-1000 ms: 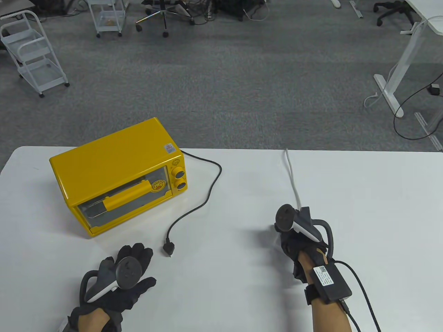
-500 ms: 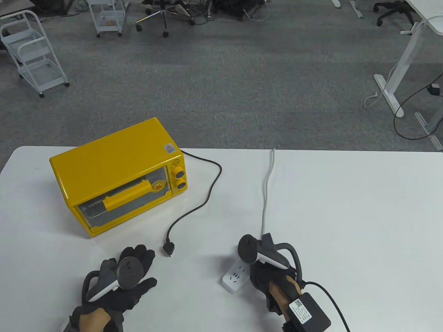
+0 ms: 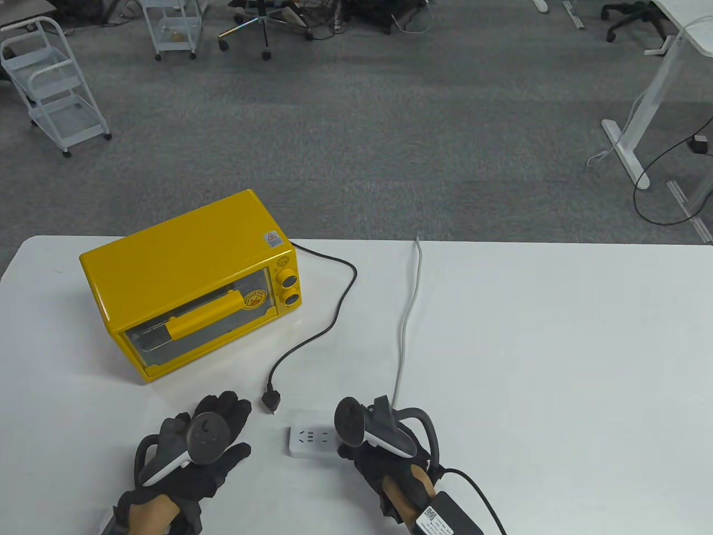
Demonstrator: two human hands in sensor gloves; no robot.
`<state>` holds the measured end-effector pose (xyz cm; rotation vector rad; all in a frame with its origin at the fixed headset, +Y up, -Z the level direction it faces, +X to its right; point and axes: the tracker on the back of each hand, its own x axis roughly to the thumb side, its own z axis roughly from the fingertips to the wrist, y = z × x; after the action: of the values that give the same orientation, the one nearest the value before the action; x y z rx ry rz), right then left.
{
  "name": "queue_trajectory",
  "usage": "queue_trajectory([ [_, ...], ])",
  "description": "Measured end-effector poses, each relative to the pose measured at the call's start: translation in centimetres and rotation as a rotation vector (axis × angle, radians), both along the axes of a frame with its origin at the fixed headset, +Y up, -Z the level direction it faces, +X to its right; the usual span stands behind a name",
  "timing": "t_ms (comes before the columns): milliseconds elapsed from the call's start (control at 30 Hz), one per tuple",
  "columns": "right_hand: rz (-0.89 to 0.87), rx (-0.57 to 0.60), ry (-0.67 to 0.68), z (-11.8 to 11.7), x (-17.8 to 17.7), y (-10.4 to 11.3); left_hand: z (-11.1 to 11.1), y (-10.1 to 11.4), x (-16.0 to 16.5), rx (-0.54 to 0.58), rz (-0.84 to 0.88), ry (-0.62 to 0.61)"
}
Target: Plug the oven into the power strip
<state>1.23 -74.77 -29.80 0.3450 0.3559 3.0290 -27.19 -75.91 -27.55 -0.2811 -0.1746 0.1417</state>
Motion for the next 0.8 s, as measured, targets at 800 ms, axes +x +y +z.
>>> queue_trajectory([
  [800,-0.015,-0.014,-0.029,0.4,-0.2,-0.3,-6.1,0.1,6.7,0.175,-0.183,-0.114],
])
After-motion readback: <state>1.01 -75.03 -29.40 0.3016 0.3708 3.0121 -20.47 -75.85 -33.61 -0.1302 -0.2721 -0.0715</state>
